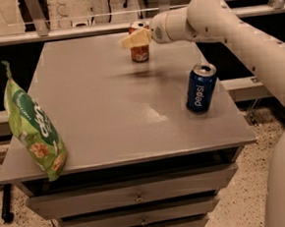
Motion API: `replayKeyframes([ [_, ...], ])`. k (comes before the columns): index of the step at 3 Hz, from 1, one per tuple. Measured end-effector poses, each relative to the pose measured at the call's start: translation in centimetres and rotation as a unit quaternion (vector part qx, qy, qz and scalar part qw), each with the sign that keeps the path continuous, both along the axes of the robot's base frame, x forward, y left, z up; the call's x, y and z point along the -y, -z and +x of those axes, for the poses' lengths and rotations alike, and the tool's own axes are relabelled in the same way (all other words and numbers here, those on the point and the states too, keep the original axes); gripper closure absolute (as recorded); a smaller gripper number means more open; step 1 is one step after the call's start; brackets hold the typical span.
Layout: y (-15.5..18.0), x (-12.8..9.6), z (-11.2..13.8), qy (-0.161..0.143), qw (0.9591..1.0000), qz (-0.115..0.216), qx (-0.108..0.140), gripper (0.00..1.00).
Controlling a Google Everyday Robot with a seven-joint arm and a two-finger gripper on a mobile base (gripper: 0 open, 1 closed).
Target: Move coke can near green rice chip bag
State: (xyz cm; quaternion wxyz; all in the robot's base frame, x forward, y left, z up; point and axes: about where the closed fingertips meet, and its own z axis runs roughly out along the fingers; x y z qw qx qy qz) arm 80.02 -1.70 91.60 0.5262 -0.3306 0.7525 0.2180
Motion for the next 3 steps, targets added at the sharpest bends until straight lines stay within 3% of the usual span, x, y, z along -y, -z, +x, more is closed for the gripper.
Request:
replayKeyframes([
  [2, 1.4, 0.3, 1.6, 0.011, 0.9999, 0.002, 0.001, 0.0],
  [3, 1.8, 0.3, 1.8, 0.011, 0.9999, 0.001, 0.004, 0.16],
])
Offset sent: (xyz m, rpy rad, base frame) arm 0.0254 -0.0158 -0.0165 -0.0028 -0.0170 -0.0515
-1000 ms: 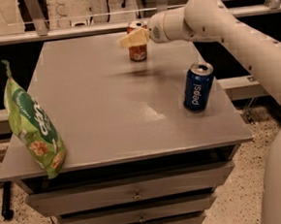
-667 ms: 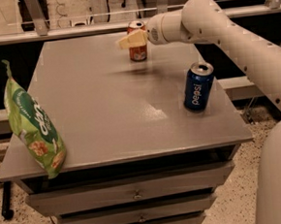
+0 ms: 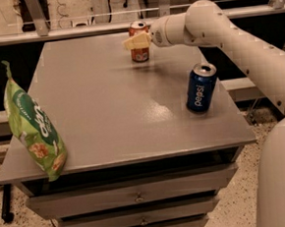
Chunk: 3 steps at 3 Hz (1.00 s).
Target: Move coke can near green rice chip bag
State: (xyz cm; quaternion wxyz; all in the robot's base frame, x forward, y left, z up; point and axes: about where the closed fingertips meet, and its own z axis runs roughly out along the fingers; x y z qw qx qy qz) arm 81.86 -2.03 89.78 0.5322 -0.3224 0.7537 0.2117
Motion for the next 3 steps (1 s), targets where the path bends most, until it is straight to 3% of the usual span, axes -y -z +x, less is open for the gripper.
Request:
replayKeyframes([
  [2, 0.1, -0.3, -1.2, -0.01, 0.9999, 0.004, 0.002, 0.63],
  [3, -1.1, -0.8, -3.1, -0.031, 0.9994, 0.014, 0.006, 0.86],
])
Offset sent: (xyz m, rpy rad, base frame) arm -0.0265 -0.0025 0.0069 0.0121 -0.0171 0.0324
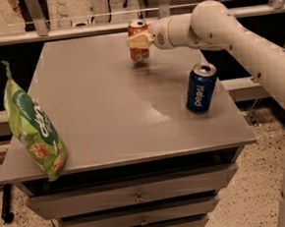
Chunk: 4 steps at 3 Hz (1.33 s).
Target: Move coke can near green rice chip bag
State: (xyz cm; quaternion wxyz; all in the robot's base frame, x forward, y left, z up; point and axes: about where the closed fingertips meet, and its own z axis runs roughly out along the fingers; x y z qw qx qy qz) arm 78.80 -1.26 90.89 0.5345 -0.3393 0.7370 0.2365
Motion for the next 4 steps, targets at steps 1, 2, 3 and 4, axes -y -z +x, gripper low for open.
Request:
replayKeyframes([
  [1, -1.3, -1.5, -2.8, -0.042, 0.9989, 0.023, -0.004, 1.0],
  [2, -1.8, -4.7, -6.4, -0.104, 0.9934, 0.044, -0.019, 1.0],
  [3, -2.2, -7.9, -9.2, -0.176, 0.9828, 0.05, -0.028, 1.0],
  [4, -2.7, -10.1, -11.4, -0.243, 0.9688, 0.038, -0.031, 1.0],
])
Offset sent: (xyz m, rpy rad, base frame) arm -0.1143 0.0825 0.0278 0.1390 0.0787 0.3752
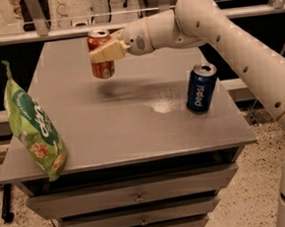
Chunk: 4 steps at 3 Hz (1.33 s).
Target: Move coke can near green rice chip bag
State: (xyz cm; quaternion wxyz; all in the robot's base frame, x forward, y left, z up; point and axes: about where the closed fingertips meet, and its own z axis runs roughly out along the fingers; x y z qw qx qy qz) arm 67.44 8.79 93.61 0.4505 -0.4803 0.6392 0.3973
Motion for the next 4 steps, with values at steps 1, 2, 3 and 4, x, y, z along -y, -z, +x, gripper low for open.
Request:
replayKeyframes([
  [1, -0.6, -0.8, -2.3, -0.053, 0.9985, -0.015, 0.003, 1.0],
  [2, -0.4, -1.6, -4.6, -0.09, 0.9957, -0.023, -0.007, 1.0],
  [3, -0.3, -1.7, -4.8, -0.094, 0.9953, -0.024, -0.009, 1.0],
  [4, -0.5, -1.3, -3.9, -0.111, 0.9935, -0.023, 0.004, 1.0],
])
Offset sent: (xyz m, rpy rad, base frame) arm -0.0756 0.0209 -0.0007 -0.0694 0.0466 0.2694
